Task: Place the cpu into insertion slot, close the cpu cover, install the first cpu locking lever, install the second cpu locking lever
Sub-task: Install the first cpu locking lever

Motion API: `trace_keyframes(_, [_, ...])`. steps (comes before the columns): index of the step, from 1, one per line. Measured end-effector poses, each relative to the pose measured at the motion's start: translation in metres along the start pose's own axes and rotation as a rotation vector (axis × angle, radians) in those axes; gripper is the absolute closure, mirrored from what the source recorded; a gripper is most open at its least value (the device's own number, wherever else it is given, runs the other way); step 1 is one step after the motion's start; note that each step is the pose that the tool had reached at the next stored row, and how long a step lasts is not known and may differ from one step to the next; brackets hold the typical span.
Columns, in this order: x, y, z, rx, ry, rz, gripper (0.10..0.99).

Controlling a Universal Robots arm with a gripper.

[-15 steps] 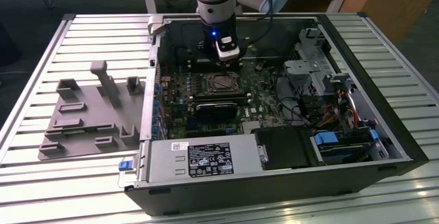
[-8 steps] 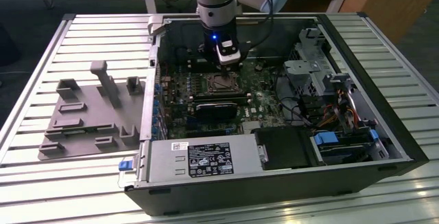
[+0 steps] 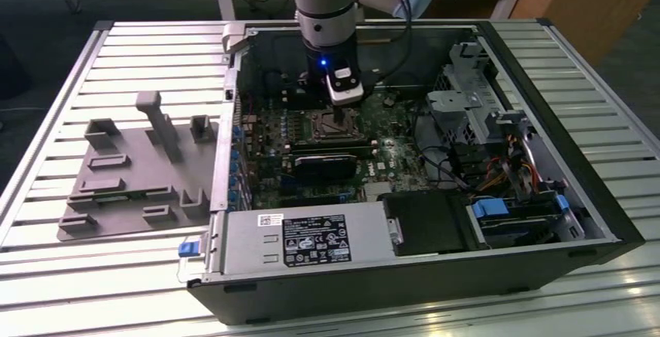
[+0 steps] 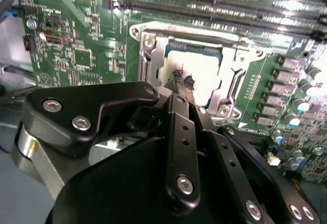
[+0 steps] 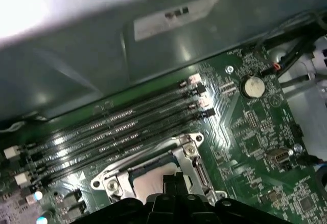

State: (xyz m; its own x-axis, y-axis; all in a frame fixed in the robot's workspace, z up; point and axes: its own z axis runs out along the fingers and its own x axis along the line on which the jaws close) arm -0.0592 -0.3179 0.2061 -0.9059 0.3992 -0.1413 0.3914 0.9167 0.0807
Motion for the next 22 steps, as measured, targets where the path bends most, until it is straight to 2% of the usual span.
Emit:
trace_keyframes(2, [-0.0004, -0.0008, 0.0, 0.001, -0.0005, 0.0, 0.984])
trace_keyframes(4, [-0.0005, -0.0009, -0.0006, 0.006, -0.0025, -0.001, 0.984])
trace_keyframes(6, [-0.001, -0.0006, -0.0035, 0.008, -0.0032, -0.001, 0.984])
trace_keyframes(14, [-0.0042, 0.0012, -0.0235, 0.024, -0.01, -0.004, 0.984])
trace_keyframes(18, [-0.0059, 0.0021, -0.0341, 0.028, -0.0116, -0.005, 0.984])
trace_keyframes(22, [-0.0063, 0.0024, -0.0364, 0.03, -0.0125, -0.005, 0.984])
